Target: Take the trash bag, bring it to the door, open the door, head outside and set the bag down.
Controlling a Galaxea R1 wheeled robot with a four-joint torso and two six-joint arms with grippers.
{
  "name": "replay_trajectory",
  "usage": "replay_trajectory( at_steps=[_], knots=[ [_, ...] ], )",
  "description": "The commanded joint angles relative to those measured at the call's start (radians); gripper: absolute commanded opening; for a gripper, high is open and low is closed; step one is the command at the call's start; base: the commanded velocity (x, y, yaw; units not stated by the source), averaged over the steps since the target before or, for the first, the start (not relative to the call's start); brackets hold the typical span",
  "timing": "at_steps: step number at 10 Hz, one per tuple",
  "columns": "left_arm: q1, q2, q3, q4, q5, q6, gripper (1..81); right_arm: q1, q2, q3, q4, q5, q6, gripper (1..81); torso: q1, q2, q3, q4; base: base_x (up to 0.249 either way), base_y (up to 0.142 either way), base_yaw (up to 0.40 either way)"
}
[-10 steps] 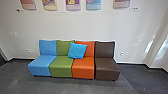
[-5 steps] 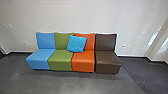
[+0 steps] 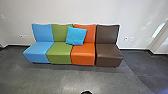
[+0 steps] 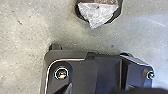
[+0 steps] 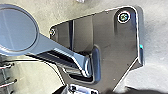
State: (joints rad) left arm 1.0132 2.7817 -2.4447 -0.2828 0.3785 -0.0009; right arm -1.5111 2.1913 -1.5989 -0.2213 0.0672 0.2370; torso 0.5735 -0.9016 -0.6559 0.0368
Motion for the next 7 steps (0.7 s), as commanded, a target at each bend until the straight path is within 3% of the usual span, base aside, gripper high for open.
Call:
replay_trajectory(
  at_steps=[1,4,7],
  knots=[
    [-0.118,0.019,-0.046,-0.049,0.108,0.001,81.1,0.033,-0.058,0.041,0.008,-0.058,0.016,81.1,0.062,-0.096,0.003,0.000,0.000,0.000,0.000],
    [-0.166,0.050,-0.065,-0.053,0.141,-0.002,81.1,0.048,-0.075,0.070,0.008,-0.060,0.016,81.1,0.120,-0.186,-0.034,0.000,0.000,0.000,0.000],
    [-0.190,0.079,-0.080,-0.061,0.142,-0.014,81.1,0.067,-0.086,0.087,0.008,-0.061,0.016,81.1,0.188,-0.294,-0.037,0.000,0.000,0.000,0.000]
  ],
)
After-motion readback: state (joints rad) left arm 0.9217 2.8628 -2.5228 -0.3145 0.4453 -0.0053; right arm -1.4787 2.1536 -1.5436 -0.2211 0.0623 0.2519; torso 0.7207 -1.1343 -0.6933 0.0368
